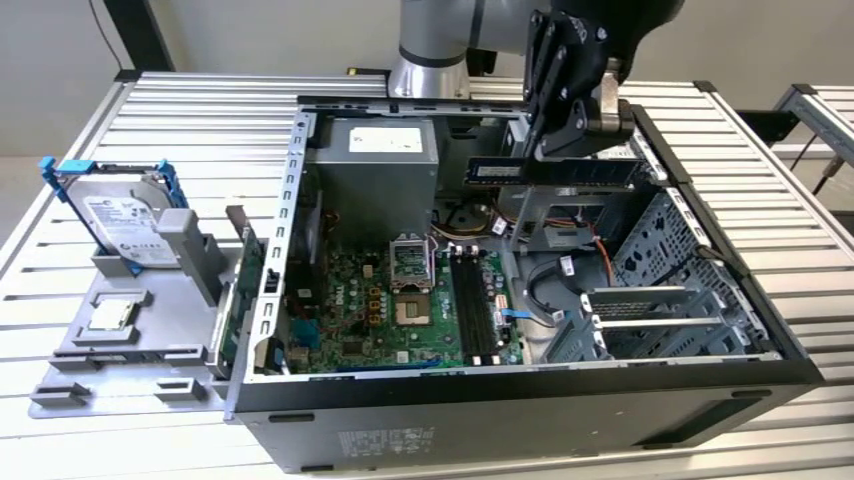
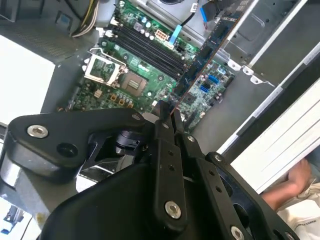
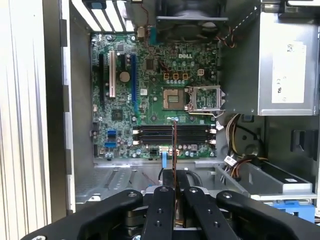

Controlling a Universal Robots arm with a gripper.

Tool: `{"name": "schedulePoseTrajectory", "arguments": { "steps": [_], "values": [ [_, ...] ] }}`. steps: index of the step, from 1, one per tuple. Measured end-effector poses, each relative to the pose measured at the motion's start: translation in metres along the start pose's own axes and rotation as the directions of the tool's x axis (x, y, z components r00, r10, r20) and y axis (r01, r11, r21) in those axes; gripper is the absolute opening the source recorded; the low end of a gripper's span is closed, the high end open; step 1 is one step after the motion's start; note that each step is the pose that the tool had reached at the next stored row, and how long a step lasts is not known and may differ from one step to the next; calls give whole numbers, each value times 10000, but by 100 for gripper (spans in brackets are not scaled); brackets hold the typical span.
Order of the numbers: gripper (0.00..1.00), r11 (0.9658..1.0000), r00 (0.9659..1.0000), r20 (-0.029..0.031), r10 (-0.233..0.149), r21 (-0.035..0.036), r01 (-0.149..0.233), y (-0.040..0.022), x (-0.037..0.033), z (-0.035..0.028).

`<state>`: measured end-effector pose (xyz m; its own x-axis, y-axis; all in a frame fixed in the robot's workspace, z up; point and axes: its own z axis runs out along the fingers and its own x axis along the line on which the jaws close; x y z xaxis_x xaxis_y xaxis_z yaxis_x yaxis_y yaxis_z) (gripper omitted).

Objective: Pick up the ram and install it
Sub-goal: 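Insert the ram into the slot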

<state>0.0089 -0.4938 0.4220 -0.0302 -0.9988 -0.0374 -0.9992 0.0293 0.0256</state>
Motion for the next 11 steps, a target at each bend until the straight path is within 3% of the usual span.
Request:
{"name": "schedulePoseTrajectory", "arguments": {
  "steps": [11],
  "values": [
    [0, 10000, 10000, 0, 1, 0, -1, 8, -261, 10]
  ]
}}
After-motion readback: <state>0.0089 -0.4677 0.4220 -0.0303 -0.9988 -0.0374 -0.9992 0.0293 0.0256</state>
